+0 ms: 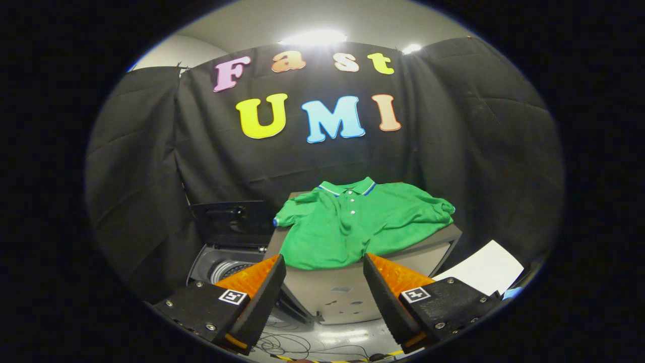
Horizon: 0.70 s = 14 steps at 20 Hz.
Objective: Put the clothes into the washing machine and then close the washing machine lid.
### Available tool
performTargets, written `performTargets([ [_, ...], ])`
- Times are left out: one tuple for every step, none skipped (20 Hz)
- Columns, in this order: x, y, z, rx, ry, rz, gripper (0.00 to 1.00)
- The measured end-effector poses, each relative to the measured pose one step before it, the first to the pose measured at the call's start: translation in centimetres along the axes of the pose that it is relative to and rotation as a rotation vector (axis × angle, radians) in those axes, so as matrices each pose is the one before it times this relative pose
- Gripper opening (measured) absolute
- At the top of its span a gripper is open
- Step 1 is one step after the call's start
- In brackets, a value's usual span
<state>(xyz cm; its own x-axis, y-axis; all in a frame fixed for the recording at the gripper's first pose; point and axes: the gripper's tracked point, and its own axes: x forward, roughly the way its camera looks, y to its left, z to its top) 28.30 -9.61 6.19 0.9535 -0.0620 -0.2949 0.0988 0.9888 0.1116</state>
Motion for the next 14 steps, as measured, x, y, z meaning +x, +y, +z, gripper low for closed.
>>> performTargets([
  [1.612,-0.679,0.843,0.02246,0.00770,-0.01367,0.95],
  [1.577,-0.639,0.505,0.01951,0.01156,-0.00764,0.95],
  [1.409,-0.514,0.537,0.00951,0.01302,-0.01222,0.95],
  [1.341,-0.557,0.134,0.00090,0.01338,-0.00763,0.96],
  [1.190,-0.380,0.399,0.00193,0.01507,-0.01060,0.96],
  [1.297,-0.378,0.198,0.00374,0.01377,-0.00714,0.96],
  [1.133,-0.115,0.284,0.00805,0.00912,-0.00009,0.96],
  [1.070,-0.022,0.238,0.00816,0.00818,0.00174,0.96],
  [1.083,-0.008,-0.092,0.00597,0.02305,0.00176,0.96],
  [0.992,-0.316,-0.074,-0.00049,0.01305,-0.00648,0.96],
  [0.724,0.004,0.239,-0.00031,0.01318,0.00140,0.96],
  [0.734,0.024,0.235,0.00339,0.00660,0.00145,0.96],
  [0.717,0.108,0.216,0.00818,0.01041,0.00474,0.96],
  [0.821,-0.029,0.121,0.00838,0.00644,0.00173,0.96],
])
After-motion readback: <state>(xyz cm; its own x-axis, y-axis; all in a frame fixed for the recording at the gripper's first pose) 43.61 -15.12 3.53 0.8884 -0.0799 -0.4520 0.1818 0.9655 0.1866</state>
